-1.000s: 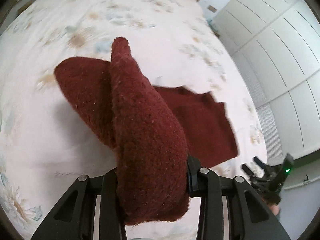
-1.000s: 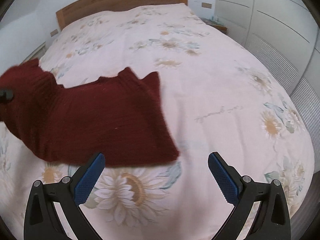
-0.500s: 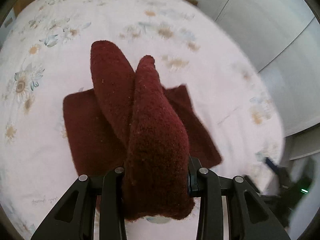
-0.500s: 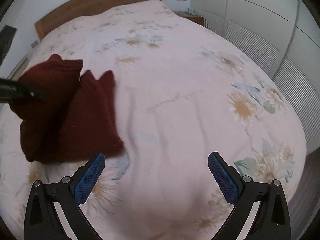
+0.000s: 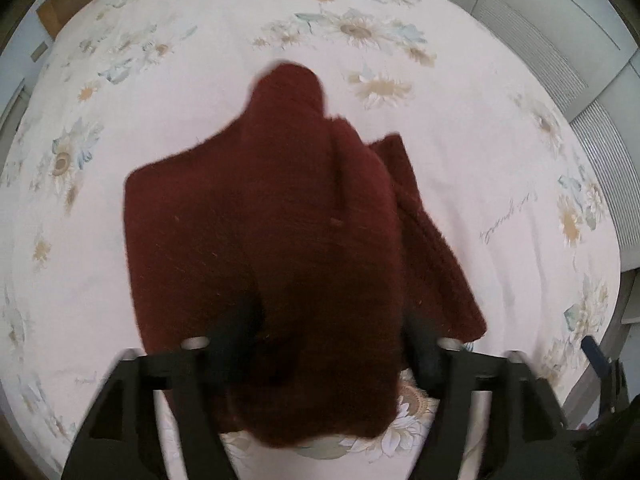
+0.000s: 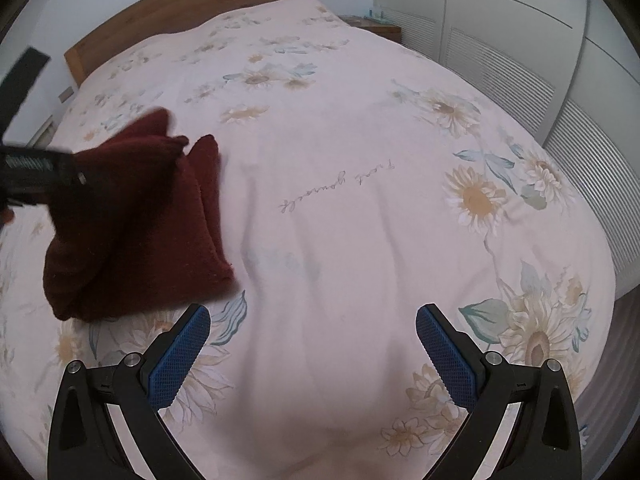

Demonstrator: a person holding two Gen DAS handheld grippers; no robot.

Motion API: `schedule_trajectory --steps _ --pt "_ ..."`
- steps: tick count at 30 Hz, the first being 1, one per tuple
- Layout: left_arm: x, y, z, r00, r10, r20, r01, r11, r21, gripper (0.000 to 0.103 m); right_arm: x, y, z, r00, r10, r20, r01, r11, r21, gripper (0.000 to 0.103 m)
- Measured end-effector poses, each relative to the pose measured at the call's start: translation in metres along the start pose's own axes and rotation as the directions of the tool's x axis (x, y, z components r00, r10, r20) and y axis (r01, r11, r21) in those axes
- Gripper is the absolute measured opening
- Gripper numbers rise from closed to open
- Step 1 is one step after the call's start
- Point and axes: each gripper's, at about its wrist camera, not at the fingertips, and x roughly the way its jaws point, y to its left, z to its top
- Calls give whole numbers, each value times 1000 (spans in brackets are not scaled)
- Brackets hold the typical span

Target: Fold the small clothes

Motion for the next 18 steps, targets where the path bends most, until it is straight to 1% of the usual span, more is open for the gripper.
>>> schedule_trajectory --steps 1,3,4,5,6,8,13,15,18 --pt "-9 -2 -1 1000 -10 10 10 1000 -1 84 -1 1 0 1000 3 2 -3 1000 -1 103" --pt "-25 -1 2 999 -29 24 29 1000 -5 85 -5 4 2 1000 11 9 -11 1000 -6 103" --pt "-32 1 3 999 -41 30 41 999 -3 89 -8 6 3 1000 17 14 -17 1000 -13 103" --pt "-36 2 5 998 -49 38 49 999 -5 97 -11 9 5 1000 23 19 -22 1000 -22 103" --pt "-43 4 6 997 -55 52 56 998 -9 102 -13 12 8 999 26 23 -25 999 -32 103" --pt "-57 13 7 995 -64 80 66 998 -20 102 -18 19 13 999 36 33 -34 998 -55 103" --pt "-83 35 2 991 -80 110 85 995 -44 102 -31 48 40 995 79 60 -70 988 -135 103" --pt "-90 47 -3 990 -61 124 69 996 -61 102 -36 63 56 993 99 60 -88 982 -168 103" --pt "-91 70 -16 992 -31 123 42 996 -83 102 -37 91 83 990 135 33 -125 969 -215 103"
